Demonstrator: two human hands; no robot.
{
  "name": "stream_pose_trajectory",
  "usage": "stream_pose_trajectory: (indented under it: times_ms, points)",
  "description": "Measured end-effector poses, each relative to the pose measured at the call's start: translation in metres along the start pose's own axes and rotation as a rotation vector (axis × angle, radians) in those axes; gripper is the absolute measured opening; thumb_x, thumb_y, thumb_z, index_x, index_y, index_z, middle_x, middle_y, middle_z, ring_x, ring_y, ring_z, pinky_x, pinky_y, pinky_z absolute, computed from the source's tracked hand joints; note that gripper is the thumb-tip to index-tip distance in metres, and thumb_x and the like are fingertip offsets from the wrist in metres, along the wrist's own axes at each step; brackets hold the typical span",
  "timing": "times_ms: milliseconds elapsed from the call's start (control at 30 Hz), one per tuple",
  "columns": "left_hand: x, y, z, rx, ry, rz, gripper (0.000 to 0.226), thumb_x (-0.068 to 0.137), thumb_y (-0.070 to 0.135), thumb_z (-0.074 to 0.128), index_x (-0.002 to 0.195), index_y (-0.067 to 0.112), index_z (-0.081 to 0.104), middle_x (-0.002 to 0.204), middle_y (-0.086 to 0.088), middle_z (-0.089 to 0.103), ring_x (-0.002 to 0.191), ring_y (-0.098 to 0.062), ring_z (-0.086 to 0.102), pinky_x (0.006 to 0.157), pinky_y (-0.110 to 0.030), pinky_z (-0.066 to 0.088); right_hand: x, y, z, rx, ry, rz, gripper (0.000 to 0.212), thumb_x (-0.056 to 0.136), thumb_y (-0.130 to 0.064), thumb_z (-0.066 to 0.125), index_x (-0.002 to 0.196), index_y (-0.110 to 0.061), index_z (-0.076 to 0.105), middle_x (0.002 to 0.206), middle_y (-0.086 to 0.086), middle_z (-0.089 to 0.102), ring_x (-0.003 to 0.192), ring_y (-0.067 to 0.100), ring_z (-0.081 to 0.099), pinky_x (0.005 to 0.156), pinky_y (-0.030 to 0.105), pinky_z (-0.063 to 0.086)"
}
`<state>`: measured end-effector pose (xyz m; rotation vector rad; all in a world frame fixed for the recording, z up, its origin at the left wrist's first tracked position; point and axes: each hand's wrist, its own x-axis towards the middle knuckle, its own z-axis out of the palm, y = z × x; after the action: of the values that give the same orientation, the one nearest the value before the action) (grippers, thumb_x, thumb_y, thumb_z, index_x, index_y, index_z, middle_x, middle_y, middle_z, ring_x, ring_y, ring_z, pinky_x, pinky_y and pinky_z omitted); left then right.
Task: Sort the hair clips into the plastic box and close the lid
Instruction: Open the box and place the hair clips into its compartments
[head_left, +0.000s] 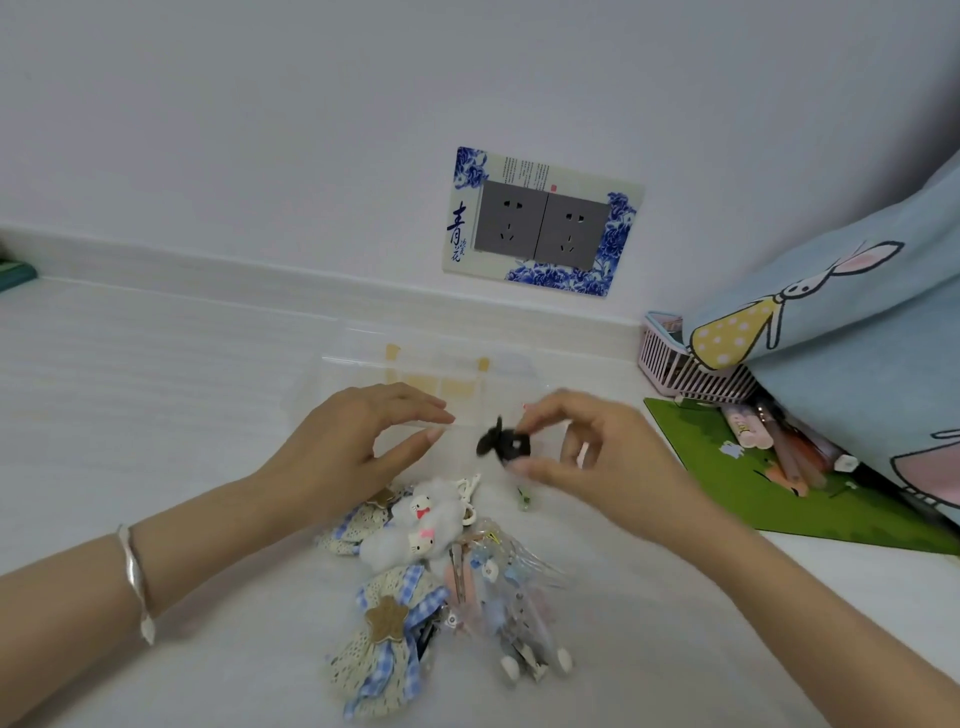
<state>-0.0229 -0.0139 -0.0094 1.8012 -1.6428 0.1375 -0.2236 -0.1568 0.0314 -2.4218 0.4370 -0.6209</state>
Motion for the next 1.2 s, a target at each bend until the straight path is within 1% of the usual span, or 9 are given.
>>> stream_pose_trajectory:
  times_ms: [133,233,533,633,800,900,1000,1100,1200]
  points:
    - [0.0,-0.001,0.001,0.007,0.007,-0.001,0.042,0.089,0.052,0.035,0.114,0.035,0.064,0.117,0.021,0.061,0.108,0.006,0.055,0.094,-0.025,0.044,0.031,-0.001,-0.008,-0.03,0.114,0.002,0.014,0.075,-0.032,0.076,0.084,-0.032,0.065,0.084,-0.029,0.067,0.043,0.007,0.041,0.047,0.016,0.034]
    - [-0.001,-0.001,0.001,0.007,-0.002,0.003,0.041,0.09,0.052,0.034,0.115,0.036,0.063,0.118,0.021,0.061,0.109,0.006,0.054,0.094,-0.02,0.041,0.041,0.004,-0.003,-0.158,0.029,0.022,0.01,0.077,-0.035,0.073,0.083,-0.033,0.066,0.064,-0.033,0.062,0.042,0.005,0.044,0.045,0.014,0.03]
    - [0.0,-0.001,0.0,0.011,0.005,-0.005,0.042,0.09,0.052,0.034,0.113,0.036,0.064,0.117,0.022,0.061,0.108,0.006,0.054,0.094,-0.018,0.039,0.058,-0.006,-0.022,-0.339,-0.164,0.031,0.008,0.08,-0.027,0.072,0.088,-0.027,0.071,0.054,-0.037,0.055,0.047,-0.004,0.047,0.046,0.007,0.034]
    - [0.0,-0.001,0.001,0.014,0.005,-0.003,0.04,0.09,0.051,0.034,0.114,0.036,0.064,0.117,0.021,0.061,0.108,0.006,0.054,0.095,-0.021,0.04,0.066,-0.008,-0.016,-0.403,-0.231,0.013,0.018,0.08,-0.03,0.071,0.098,-0.029,0.072,0.068,-0.03,0.054,0.052,0.002,0.046,0.049,0.012,0.034]
    - [0.0,0.0,0.0,0.016,0.012,0.001,0.041,0.09,0.051,0.033,0.113,0.036,0.064,0.117,0.021,0.061,0.108,0.006,0.054,0.094,-0.019,0.041,0.072,-0.008,-0.014,-0.428,-0.3,-0.009,0.02,0.079,-0.028,0.072,0.099,-0.028,0.068,0.079,-0.023,0.057,0.057,-0.023,0.045,0.048,0.012,0.03]
    - [0.0,0.001,-0.001,0.014,0.012,0.002,0.041,0.09,0.051,0.033,0.113,0.036,0.064,0.117,0.02,0.062,0.107,0.006,0.054,0.094,-0.019,0.041,0.073,-0.009,-0.016,-0.492,-0.284,-0.046,0.02,0.079,-0.031,0.072,0.099,-0.03,0.067,0.079,-0.025,0.056,0.062,-0.022,0.046,0.052,0.016,0.026]
    - [0.0,0.003,-0.002,0.009,0.017,-0.003,0.041,0.09,0.052,0.034,0.114,0.036,0.062,0.117,0.022,0.061,0.108,0.006,0.053,0.095,-0.021,0.041,0.074,-0.013,-0.024,-0.343,-0.215,-0.046,0.019,0.08,-0.032,0.071,0.099,-0.028,0.071,0.082,-0.024,0.063,0.058,-0.001,0.048,0.057,0.016,0.036]
    - [0.009,0.011,-0.007,0.008,0.054,0.012,0.044,0.085,0.059,0.04,0.119,0.037,0.058,0.115,0.029,0.056,0.107,0.007,0.05,0.094,-0.017,0.036,0.073,-0.014,-0.032,-0.027,-0.172,0.035,0.016,0.086,-0.03,0.065,0.098,-0.023,0.074,0.083,-0.015,0.071,0.053,-0.002,0.049,0.051,0.008,0.039]
    - [0.026,0.023,-0.009,-0.092,0.055,-0.006,0.044,0.079,0.063,0.05,0.113,0.037,0.061,0.101,0.029,0.062,0.096,0.004,0.056,0.084,-0.015,0.041,0.071,-0.012,-0.032,0.126,-0.24,0.148,0.02,0.09,-0.034,0.059,0.098,-0.021,0.072,0.085,-0.01,0.072,0.055,0.005,0.048,0.049,0.013,0.039]
